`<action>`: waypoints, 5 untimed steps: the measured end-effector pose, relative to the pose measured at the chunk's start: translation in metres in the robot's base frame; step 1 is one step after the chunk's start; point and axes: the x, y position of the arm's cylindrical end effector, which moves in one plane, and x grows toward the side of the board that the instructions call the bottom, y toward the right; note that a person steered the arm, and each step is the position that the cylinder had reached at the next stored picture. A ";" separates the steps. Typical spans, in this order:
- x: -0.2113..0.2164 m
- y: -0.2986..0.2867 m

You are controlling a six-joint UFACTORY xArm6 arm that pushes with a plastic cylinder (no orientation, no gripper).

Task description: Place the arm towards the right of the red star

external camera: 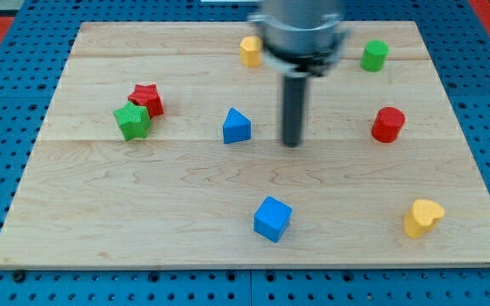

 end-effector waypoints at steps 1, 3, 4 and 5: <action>-0.006 0.029; -0.080 0.074; -0.077 0.129; -0.074 0.148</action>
